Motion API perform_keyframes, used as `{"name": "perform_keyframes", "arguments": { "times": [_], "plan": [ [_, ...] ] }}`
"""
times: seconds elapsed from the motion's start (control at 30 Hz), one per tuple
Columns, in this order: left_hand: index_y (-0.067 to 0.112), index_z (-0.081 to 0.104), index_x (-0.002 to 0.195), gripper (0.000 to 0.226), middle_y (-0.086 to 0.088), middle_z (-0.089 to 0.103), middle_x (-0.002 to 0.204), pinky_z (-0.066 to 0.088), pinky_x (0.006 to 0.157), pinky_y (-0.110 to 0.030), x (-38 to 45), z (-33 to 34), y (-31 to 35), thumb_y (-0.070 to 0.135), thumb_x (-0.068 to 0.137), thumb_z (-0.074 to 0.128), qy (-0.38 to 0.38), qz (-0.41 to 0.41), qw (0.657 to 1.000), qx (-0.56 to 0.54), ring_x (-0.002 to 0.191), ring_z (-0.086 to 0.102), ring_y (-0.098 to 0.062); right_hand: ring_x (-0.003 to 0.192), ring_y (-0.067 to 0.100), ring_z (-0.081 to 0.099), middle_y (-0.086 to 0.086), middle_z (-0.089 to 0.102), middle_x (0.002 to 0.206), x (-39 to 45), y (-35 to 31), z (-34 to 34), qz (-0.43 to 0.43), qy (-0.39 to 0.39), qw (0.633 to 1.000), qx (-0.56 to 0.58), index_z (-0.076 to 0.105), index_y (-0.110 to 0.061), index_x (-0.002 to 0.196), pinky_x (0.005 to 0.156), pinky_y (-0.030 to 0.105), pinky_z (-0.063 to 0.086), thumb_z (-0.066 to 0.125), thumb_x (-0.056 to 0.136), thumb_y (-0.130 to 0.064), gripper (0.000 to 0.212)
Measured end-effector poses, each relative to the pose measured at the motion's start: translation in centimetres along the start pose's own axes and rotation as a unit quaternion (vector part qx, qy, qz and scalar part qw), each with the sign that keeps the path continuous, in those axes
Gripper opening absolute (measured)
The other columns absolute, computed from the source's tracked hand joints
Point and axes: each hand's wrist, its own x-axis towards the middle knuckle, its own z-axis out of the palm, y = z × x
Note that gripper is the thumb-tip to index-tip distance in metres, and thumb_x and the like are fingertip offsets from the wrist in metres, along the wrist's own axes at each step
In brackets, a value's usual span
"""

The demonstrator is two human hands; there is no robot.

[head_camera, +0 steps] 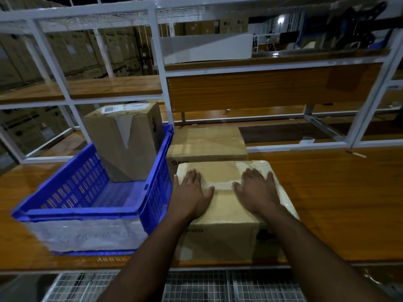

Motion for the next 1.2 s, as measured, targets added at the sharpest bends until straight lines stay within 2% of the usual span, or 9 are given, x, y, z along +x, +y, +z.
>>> {"name": "perform_keyframes", "arguments": {
  "times": [0.13,0.27,0.33,0.43,0.77,0.9,0.97,1.07,1.2],
  "plan": [
    [0.013,0.015,0.161,0.075,-0.003,0.008,0.170,-0.002,0.126,-0.049,0.3,0.1,-0.2,0.058,0.103,0.027,0.025,-0.003,0.999,-0.027,0.156,0.001,-0.014,0.148,0.019,0.028,0.002,0.043,0.154,0.1,0.5,-0.1,-0.010,0.019,1.000,0.017,0.050,-0.021,0.142,0.121,0.058,0.009,0.034,0.098,-0.056,0.058],
    [0.008,0.014,0.160,0.097,-0.011,0.014,0.168,0.020,0.124,-0.049,0.2,-0.1,-0.8,0.066,0.092,0.051,0.091,-0.111,0.982,-0.127,0.155,0.014,-0.026,0.144,0.034,0.030,0.014,0.040,0.152,-0.1,1.2,-0.9,0.143,0.067,0.987,0.013,0.054,-0.018,0.136,0.115,0.057,0.028,0.046,0.094,-0.059,0.059],
    [0.008,0.015,0.159,0.107,-0.014,0.027,0.164,0.038,0.114,-0.048,0.3,-0.2,-1.1,0.071,0.085,0.060,0.080,-0.168,0.965,-0.184,0.148,0.032,-0.032,0.130,0.036,0.045,0.018,0.048,0.143,-0.4,1.1,-1.5,0.197,0.061,0.978,0.043,0.050,-0.014,0.137,0.101,0.047,0.044,0.050,0.094,-0.057,0.061],
    [0.008,0.028,0.154,0.105,-0.013,0.052,0.147,0.051,0.096,-0.045,0.2,-0.3,-1.2,0.076,0.081,0.061,0.076,-0.199,0.960,-0.184,0.128,0.055,-0.032,0.111,0.031,0.058,0.015,0.059,0.127,-0.8,0.8,-1.8,0.190,0.071,0.977,0.063,0.050,-0.012,0.134,0.084,0.039,0.050,0.053,0.095,-0.053,0.056],
    [0.026,0.041,0.143,0.084,0.003,0.061,0.132,0.055,0.088,-0.040,-4.2,-0.5,-0.9,0.070,0.077,0.068,0.238,-0.141,0.929,-0.245,0.115,0.062,-0.019,0.120,0.030,0.055,0.014,0.054,0.135,-4.3,1.2,-1.5,0.145,0.214,0.960,0.112,0.041,-0.013,0.143,0.095,0.045,0.052,0.058,0.094,-0.049,0.064],
    [0.027,0.028,0.154,0.093,0.004,0.049,0.146,0.047,0.096,-0.035,-5.5,-1.5,0.1,0.058,0.080,0.075,0.312,-0.124,0.892,-0.303,0.115,0.051,-0.004,0.120,0.030,0.051,0.014,0.048,0.137,-4.9,0.5,-3.0,0.142,0.267,0.939,0.163,0.026,-0.015,0.153,0.091,0.044,0.052,0.059,0.093,-0.050,0.076],
    [0.024,0.021,0.157,0.099,0.000,0.040,0.150,0.044,0.096,-0.035,-5.9,-1.9,0.4,0.053,0.081,0.077,0.348,-0.120,0.873,-0.319,0.123,0.047,-0.011,0.113,0.029,0.052,0.014,0.047,0.133,-5.3,0.2,-3.6,0.140,0.288,0.929,0.188,0.017,-0.017,0.156,0.084,0.042,0.052,0.055,0.094,-0.052,0.080],
    [0.024,0.019,0.157,0.098,-0.007,0.035,0.150,0.047,0.101,-0.045,-6.1,-1.4,0.0,0.060,0.082,0.071,0.368,-0.126,0.851,-0.354,0.136,0.041,-0.027,0.113,0.032,0.053,0.016,0.045,0.138,-6.1,0.3,-3.8,0.138,0.299,0.917,0.227,0.011,-0.020,0.157,0.078,0.039,0.046,0.049,0.097,-0.052,0.078],
    [0.023,0.025,0.153,0.087,-0.007,0.037,0.145,0.043,0.088,-0.034,-7.1,-0.7,-0.3,0.070,0.085,0.051,0.357,-0.151,0.836,-0.389,0.130,0.045,-0.024,0.120,0.035,0.051,0.016,0.043,0.144,-6.4,0.8,-3.2,0.162,0.283,0.917,0.229,0.014,-0.019,0.157,0.082,0.042,0.043,0.039,0.098,-0.059,0.075]
  ]
}}
